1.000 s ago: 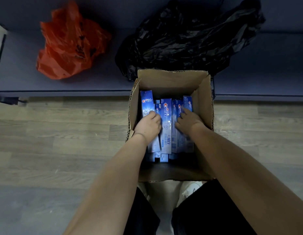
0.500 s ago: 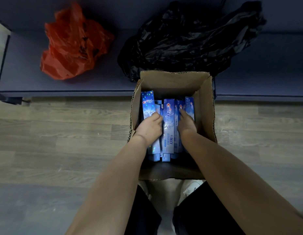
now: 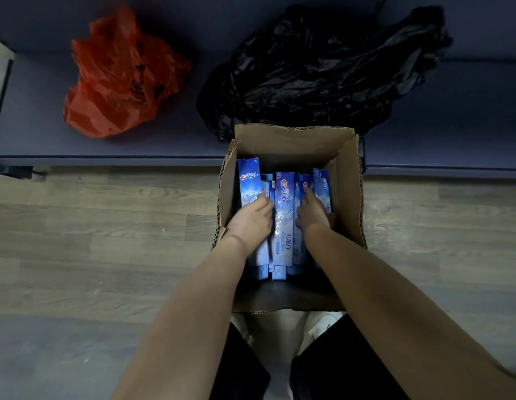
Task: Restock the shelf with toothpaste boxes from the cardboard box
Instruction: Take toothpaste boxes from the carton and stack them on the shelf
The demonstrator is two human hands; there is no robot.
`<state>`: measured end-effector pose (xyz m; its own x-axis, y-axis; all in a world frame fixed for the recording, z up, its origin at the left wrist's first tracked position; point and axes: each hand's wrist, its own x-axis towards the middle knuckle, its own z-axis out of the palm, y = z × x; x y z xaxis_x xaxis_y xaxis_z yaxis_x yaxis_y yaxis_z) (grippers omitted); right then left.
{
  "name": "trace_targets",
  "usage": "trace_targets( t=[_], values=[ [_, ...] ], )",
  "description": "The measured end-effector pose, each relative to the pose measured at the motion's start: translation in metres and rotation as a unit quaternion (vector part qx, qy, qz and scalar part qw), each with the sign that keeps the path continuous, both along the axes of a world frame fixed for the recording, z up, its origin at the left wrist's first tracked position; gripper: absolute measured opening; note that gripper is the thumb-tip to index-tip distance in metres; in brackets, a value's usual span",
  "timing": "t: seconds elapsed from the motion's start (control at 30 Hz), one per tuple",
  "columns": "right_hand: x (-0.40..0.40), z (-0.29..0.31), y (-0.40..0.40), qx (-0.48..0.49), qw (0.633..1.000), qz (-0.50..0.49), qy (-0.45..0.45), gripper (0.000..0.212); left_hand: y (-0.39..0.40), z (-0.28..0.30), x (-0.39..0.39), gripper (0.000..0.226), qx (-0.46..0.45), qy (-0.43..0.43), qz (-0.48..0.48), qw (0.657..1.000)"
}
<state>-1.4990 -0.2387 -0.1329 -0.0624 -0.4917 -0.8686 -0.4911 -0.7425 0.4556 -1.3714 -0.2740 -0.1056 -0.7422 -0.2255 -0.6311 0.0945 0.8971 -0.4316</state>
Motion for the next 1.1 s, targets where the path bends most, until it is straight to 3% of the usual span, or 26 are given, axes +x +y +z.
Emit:
trace_targets(
  t=[0.17,0.3,0.4,0.6,0.7,0.8,0.9,0.97,1.1],
  values=[
    [0.003,0.020,-0.005,0.025,0.997,-0.031,-0.066,0.049,0.007,0.008,0.000,0.045,-0.006,-0.029,0.003,1.000],
    [0.004,0.050,0.002,-0.018,0.991,-0.061,-0.121,0.046,0.020,0.024,0.005,0.044,0.006,-0.009,0.034,0.999],
    [-0.001,0.075,0.020,-0.065,0.985,-0.057,-0.152,0.045,0.037,0.049,0.010,0.042,-0.007,-0.013,0.006,1.000],
    [-0.006,0.156,0.037,-0.117,0.984,-0.013,-0.130,0.045,0.043,0.131,0.006,0.039,-0.068,-0.008,-0.021,0.997],
    [-0.008,0.208,0.043,-0.160,0.980,-0.037,-0.113,0.052,0.039,0.180,0.009,0.037,-0.092,0.010,0.017,0.996],
    [-0.012,0.263,0.048,-0.194,0.968,-0.095,-0.130,0.057,0.037,0.229,0.017,0.042,-0.056,0.077,0.130,0.987],
    [-0.016,0.315,0.052,-0.215,0.955,-0.133,-0.155,0.057,0.035,0.285,0.027,0.046,-0.038,0.201,0.243,0.948],
    [-0.017,0.348,0.053,-0.234,0.945,-0.145,-0.174,0.059,0.032,0.314,0.032,0.045,-0.030,0.274,0.263,0.925],
    [-0.013,0.423,0.050,-0.255,0.934,-0.162,-0.189,0.067,0.021,0.376,0.035,0.045,-0.039,0.337,0.245,0.908]
  ],
)
